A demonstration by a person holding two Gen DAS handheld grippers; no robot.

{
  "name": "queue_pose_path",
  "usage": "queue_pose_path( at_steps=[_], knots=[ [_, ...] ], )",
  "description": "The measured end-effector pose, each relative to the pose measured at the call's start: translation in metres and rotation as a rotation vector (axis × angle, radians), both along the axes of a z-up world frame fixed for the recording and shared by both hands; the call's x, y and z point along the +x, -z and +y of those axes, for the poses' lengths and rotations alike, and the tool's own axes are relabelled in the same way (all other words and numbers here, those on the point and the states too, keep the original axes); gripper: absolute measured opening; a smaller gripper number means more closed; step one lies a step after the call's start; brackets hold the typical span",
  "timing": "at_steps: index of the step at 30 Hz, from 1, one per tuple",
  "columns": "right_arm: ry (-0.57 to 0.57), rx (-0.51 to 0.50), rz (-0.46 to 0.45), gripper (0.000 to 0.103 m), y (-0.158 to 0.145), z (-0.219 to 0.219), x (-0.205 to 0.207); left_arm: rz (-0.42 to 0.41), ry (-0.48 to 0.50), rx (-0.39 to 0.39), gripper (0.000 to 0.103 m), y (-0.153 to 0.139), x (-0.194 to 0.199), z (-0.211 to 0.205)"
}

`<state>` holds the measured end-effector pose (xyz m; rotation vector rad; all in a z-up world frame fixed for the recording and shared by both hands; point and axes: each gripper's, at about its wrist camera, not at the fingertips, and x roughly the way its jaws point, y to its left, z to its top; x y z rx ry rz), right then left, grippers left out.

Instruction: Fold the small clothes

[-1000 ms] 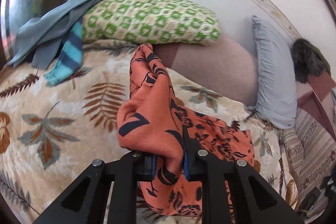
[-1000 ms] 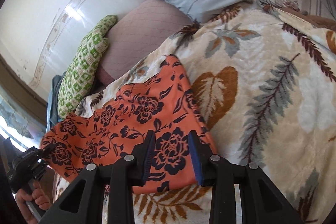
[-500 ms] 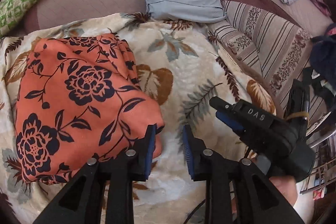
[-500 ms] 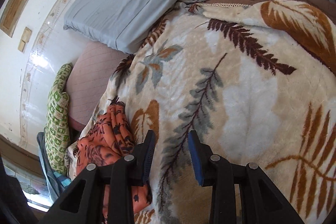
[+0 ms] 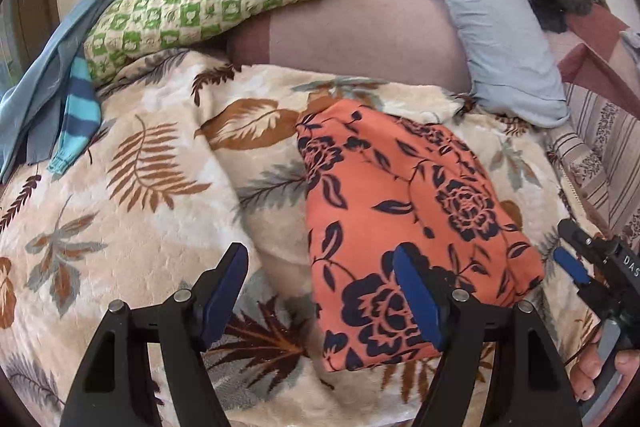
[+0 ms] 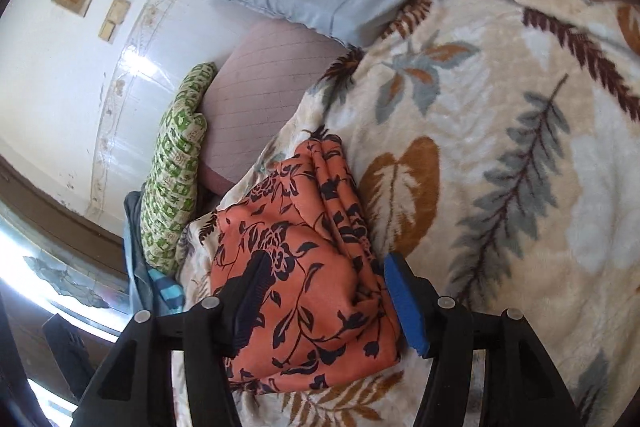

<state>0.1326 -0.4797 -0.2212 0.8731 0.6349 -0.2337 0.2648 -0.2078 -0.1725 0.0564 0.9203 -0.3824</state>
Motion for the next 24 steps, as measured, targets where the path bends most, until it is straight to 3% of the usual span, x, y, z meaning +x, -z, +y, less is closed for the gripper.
queue_pose_path(
  at_steps=[3,6,8,10,11,14,17,21,24],
  knots=[
    [-0.009,-0.053,0.050,0.060,0.001,0.005,0.021,0.029,-0.001,0.049,0.076,0.019,0.003,-0.007],
    [-0.025,-0.080,0.181,0.051,0.020,0.004,0.042,0.031,0.018,0.065,0.076,0.030,0.001,-0.014],
    [-0.079,-0.025,0.267,0.034,0.039,0.002,0.052,0.046,0.024,0.086,0.076,0.035,0.002,-0.015],
    [-0.118,0.069,0.243,0.028,0.044,0.003,0.048,0.050,0.024,0.135,0.077,0.039,0.002,-0.015],
    [-0.141,0.060,0.229,0.023,0.038,0.006,0.046,0.038,0.035,0.162,0.078,0.040,0.002,-0.015],
    [-0.235,0.017,0.254,0.021,0.027,0.030,0.038,-0.018,0.070,0.244,0.078,0.044,-0.002,-0.017],
    [-0.302,-0.071,0.346,0.021,0.036,0.055,0.033,-0.031,0.082,0.271,0.078,0.045,-0.004,-0.020],
    [-0.270,-0.052,0.341,0.023,0.036,0.042,0.033,-0.060,0.063,0.298,0.080,0.029,-0.008,-0.022],
    [-0.158,-0.040,0.288,0.024,0.018,0.021,0.024,-0.132,0.088,0.293,0.087,0.014,-0.016,-0.025]
  ],
)
